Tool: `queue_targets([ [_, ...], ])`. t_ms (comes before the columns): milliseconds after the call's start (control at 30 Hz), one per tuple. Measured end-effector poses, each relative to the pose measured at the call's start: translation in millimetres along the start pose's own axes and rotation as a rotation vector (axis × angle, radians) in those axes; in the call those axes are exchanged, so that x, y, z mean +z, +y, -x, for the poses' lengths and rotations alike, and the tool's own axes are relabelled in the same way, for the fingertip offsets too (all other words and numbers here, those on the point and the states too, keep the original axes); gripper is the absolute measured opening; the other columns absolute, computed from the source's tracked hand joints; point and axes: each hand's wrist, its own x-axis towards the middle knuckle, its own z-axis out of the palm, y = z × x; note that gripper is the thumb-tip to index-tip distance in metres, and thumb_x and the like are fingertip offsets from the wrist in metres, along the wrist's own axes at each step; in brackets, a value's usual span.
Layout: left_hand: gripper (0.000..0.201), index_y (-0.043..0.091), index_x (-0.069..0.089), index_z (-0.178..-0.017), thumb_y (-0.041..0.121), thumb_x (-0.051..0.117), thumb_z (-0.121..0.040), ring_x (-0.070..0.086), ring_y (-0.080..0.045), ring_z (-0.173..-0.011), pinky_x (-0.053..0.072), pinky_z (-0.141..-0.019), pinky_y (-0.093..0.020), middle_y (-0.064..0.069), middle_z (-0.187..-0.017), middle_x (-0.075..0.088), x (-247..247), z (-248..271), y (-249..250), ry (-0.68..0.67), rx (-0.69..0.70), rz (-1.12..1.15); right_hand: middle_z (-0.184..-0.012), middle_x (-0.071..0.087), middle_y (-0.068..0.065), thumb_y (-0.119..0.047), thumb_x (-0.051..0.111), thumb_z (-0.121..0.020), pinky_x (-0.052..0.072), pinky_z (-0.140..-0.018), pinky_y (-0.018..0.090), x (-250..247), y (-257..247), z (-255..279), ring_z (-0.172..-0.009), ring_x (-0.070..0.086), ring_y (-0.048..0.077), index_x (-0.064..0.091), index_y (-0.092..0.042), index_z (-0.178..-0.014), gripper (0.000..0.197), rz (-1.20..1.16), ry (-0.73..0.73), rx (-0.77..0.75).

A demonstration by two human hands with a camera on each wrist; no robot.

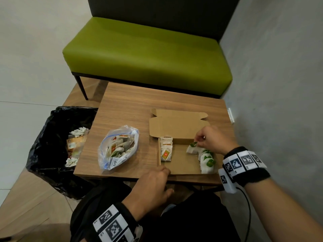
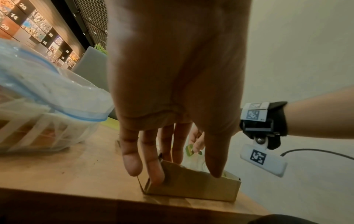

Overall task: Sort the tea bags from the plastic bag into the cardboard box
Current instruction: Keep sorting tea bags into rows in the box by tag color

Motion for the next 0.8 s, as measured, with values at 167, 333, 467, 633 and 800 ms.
queue_targets([
  [167, 0.049, 0.02, 0.051, -0.133, 0.039, 0.063, -0.09, 0.05, -0.017, -0.122, 0.044, -0.103, -0.033, 0.002, -0.133, 0.052, 1, -2, -2, -0.011, 0.008, -0.03, -0.092, 0.064, -0.009, -0.022, 0.069, -0.089, 0.056, -0.081, 0.035, 10, -2, -13, -0.087, 0.059, 0.011, 0.073, -0.029, -0.095, 0.01, 0.122, 0.081, 0.033],
  [333, 0.048, 0.02, 0.051, -0.131, 0.041, 0.063, -0.089, 0.051, -0.016, -0.119, 0.045, -0.101, -0.034, 0.003, -0.129, 0.053, 3, -3, -5, -0.009, 0.016, -0.031, -0.086, 0.056, -0.014, -0.016, 0.069, -0.087, 0.048, -0.085, 0.035, 11, -4, -18, -0.089, 0.056, 0.013, 0.071, -0.03, -0.094, 0.016, 0.168, 0.181, -0.018],
  [467, 0.049, 0.02, 0.051, -0.132, 0.042, 0.063, -0.09, 0.051, -0.016, -0.12, 0.046, -0.101, -0.035, 0.002, -0.13, 0.052, 2, -3, -4, -0.034, 0.01, -0.038, -0.093, 0.064, -0.012, -0.016, 0.068, -0.089, 0.043, -0.089, 0.033, 14, -3, -16, -0.093, 0.058, 0.013, 0.071, -0.03, -0.093, 0.015, 0.17, 0.198, -0.072],
  [633, 0.049, 0.02, 0.05, -0.133, 0.043, 0.062, -0.09, 0.05, -0.018, -0.121, 0.046, -0.1, -0.037, 0.002, -0.132, 0.051, 0, -2, -3, -0.042, -0.008, -0.059, -0.102, 0.065, -0.011, -0.019, 0.07, -0.088, 0.041, -0.096, 0.036, 13, -4, -17, -0.102, 0.056, 0.014, 0.07, -0.03, -0.1, 0.016, 0.192, 0.234, -0.058],
  [800, 0.055, 0.027, 0.043, -0.143, 0.042, 0.059, -0.093, 0.047, -0.012, -0.129, 0.044, -0.105, -0.032, 0.011, -0.151, 0.034, -9, 4, 3, 0.003, 0.026, -0.011, -0.105, 0.066, -0.009, -0.016, 0.068, -0.088, 0.047, -0.095, 0.039, 13, -5, -11, -0.103, 0.058, 0.015, 0.069, -0.029, -0.104, 0.02, 0.154, 0.229, -0.013],
])
